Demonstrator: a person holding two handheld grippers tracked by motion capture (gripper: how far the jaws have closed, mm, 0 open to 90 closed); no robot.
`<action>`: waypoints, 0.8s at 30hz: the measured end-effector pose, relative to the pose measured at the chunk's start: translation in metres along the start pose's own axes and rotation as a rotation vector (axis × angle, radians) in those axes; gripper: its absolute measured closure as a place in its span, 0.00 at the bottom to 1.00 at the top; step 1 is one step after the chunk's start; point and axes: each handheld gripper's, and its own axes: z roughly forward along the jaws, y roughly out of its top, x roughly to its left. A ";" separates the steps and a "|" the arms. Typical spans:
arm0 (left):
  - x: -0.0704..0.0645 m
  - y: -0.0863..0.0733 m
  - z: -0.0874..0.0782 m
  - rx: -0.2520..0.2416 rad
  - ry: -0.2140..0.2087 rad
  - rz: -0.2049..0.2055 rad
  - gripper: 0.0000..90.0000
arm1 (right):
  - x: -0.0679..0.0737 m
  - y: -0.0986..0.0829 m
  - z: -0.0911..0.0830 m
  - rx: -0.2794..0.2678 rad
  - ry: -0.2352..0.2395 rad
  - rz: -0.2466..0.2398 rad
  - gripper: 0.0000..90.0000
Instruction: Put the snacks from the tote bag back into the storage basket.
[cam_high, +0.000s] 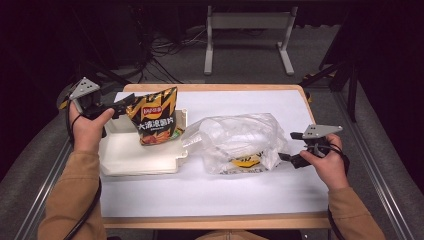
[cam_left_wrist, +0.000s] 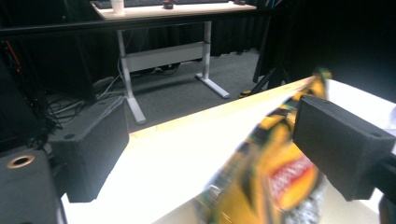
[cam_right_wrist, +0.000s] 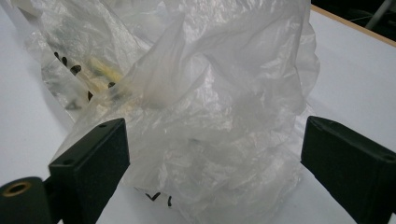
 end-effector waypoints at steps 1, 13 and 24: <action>-0.002 0.001 -0.004 -0.004 -0.004 0.000 0.11 | 0.000 0.001 0.001 -0.001 0.003 -0.001 0.09; -0.045 0.001 -0.049 -0.002 -0.095 0.041 0.11 | -0.005 0.010 0.004 -0.024 0.017 -0.012 0.09; -0.085 -0.025 -0.070 0.080 -0.228 0.078 0.12 | -0.004 0.009 -0.002 -0.036 0.022 -0.008 0.09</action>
